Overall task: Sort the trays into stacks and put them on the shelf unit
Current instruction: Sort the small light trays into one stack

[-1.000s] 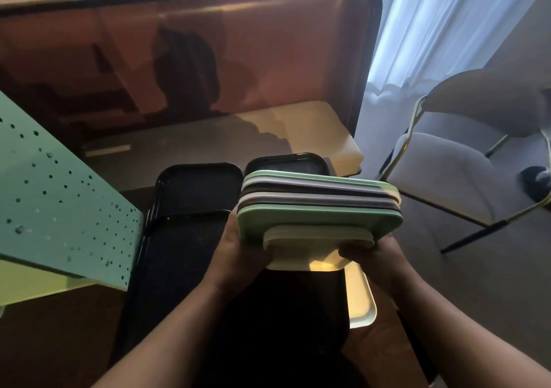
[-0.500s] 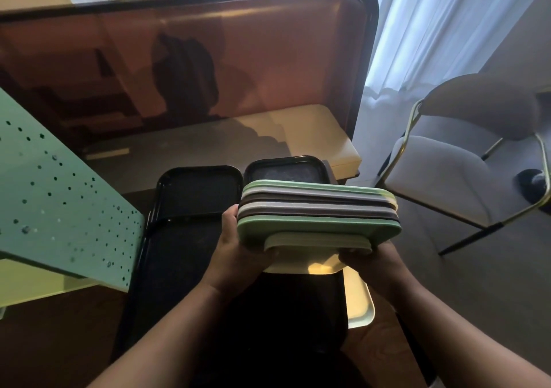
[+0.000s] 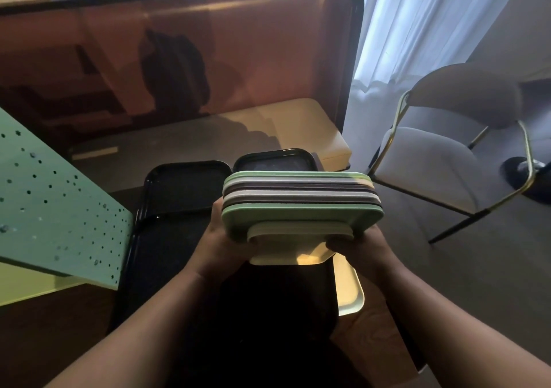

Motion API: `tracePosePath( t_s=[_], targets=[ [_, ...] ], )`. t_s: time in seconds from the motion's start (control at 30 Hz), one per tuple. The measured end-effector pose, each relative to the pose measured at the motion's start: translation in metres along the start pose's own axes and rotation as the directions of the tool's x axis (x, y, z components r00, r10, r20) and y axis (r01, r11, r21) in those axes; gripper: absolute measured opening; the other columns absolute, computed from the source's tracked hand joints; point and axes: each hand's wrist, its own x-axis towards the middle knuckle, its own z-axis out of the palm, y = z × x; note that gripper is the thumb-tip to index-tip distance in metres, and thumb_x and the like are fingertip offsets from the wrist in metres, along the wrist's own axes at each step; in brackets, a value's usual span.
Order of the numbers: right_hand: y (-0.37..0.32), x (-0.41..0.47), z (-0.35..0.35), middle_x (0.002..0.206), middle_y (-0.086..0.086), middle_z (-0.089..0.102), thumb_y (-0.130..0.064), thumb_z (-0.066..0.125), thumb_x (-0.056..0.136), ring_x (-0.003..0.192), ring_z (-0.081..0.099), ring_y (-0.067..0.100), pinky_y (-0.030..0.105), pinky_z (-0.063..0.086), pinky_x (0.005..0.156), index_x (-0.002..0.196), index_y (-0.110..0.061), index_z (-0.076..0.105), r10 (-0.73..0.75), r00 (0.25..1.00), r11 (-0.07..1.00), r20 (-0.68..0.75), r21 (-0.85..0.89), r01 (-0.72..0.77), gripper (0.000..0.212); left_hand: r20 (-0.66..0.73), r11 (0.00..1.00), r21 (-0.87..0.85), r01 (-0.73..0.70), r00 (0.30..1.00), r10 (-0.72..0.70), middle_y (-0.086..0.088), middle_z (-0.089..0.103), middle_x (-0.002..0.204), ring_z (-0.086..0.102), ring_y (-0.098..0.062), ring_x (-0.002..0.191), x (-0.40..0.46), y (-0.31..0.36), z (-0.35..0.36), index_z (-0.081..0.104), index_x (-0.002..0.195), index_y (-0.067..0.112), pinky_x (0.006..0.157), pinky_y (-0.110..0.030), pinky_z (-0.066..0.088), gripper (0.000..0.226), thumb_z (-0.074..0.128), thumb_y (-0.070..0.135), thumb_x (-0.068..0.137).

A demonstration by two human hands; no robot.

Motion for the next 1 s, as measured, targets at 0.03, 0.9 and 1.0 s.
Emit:
tracePosePath(
  t_s=[0.03, 0.9, 1.0],
  targets=[
    [0.000, 0.002, -0.002, 0.096, 0.009, 0.069, 0.024, 0.063, 0.079, 0.084, 0.070, 0.008, 0.021, 0.057, 0.067, 0.109, -0.001, 0.065, 0.005, 1.000, 1.000, 0.019, -0.007, -0.005, 0.039, 0.009, 1.000, 0.019, 0.013, 1.000, -0.013, 0.003, 0.064, 0.125, 0.066, -0.011, 0.111, 0.001, -0.003, 0.000, 0.052, 0.133, 0.024, 0.095, -0.045, 0.057, 0.090, 0.085, 0.044, 0.051],
    [-0.142, 0.038, -0.001, 0.115, 0.012, 0.070, -0.022, 0.082, 0.079, 0.092, 0.074, 0.023, 0.029, 0.060, 0.070, 0.134, -0.018, 0.051, -0.071, 0.997, 0.994, -0.039, 0.078, 0.073, 0.063, 0.118, 0.971, -0.228, 0.075, 0.992, -0.049, -0.005, 0.075, 0.106, 0.071, -0.024, 0.103, 0.056, 0.147, -0.074, 0.071, 0.106, 0.014, 0.097, -0.043, 0.053, 0.023, 0.077, 0.021, 0.085],
    [-0.159, 0.017, 0.023, 0.109, 0.009, 0.073, -0.019, 0.069, 0.091, 0.098, 0.073, 0.025, 0.038, 0.060, 0.085, 0.130, -0.013, 0.054, -0.056, 0.996, 0.997, 0.070, 0.048, 0.052, 0.042, 0.051, 0.932, -0.264, 0.250, 0.968, -0.245, -0.012, 0.077, 0.104, 0.074, -0.032, 0.096, 0.057, 0.157, -0.091, 0.070, 0.114, 0.006, 0.090, -0.045, 0.056, 0.052, 0.070, 0.049, 0.086]
  ],
)
